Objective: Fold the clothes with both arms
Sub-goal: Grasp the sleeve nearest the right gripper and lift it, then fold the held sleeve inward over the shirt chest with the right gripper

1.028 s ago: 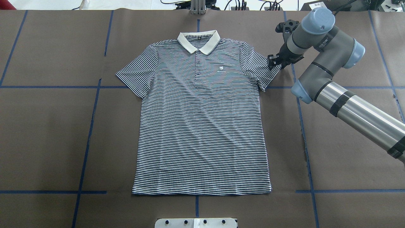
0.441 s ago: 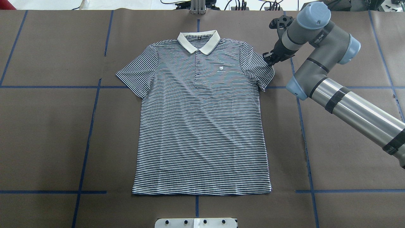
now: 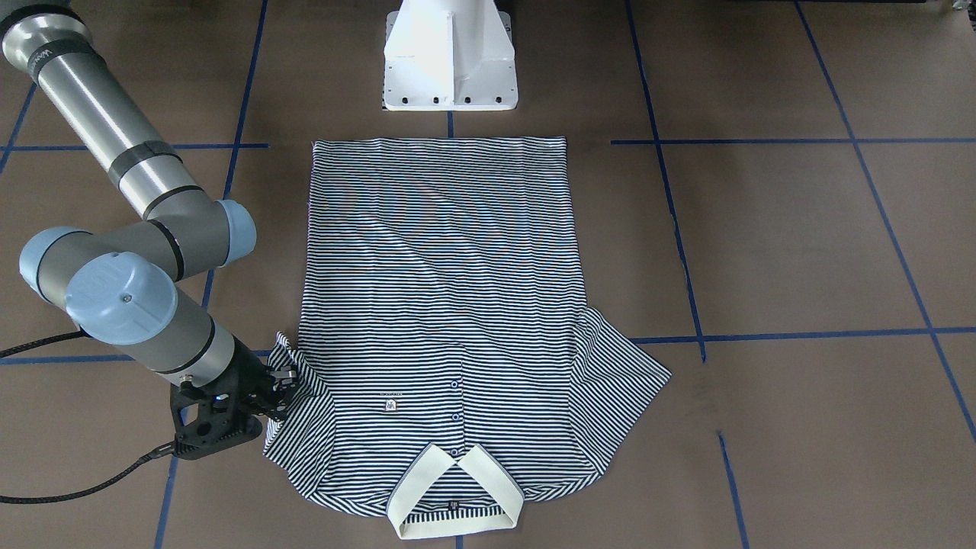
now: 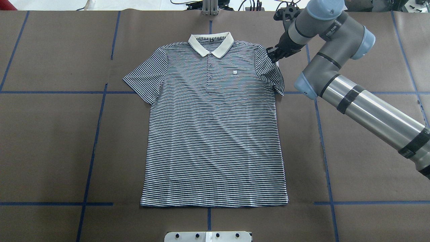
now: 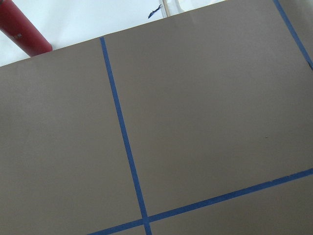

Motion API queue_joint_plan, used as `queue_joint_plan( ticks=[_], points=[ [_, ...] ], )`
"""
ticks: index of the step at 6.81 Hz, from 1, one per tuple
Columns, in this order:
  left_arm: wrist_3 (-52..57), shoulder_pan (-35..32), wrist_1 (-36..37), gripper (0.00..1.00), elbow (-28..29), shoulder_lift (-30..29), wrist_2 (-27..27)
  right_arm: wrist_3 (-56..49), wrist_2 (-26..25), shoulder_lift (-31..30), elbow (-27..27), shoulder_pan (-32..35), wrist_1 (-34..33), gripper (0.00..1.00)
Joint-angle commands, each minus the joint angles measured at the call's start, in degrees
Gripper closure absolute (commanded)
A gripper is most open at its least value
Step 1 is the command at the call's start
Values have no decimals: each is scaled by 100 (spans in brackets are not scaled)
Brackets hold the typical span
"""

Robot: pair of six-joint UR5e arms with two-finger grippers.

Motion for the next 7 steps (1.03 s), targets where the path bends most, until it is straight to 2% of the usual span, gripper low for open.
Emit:
queue_joint_plan(
  ticks=[1,2,4,5,6,7],
  points=[
    [9,0,-3,0,35,-42,0,53,50,446,9,-184,-19,100],
    [9,0,-3,0,35,-59,0,262,-89,640,0,-412,-184,100],
    [9,0,-3,0,26,-60,0,483,-1175,879,-70,-1009,-292,100],
    [0,0,-3,0,17,-68,0,484,-1329,862,-122,-1081,-283,10],
    [0,0,-11,0,9,-68,0,466,-1339,844,-149,-1082,-283,0],
    [-9,0,-3,0,0,-68,0,457,-1374,844,-166,-1073,-291,0]
  ],
)
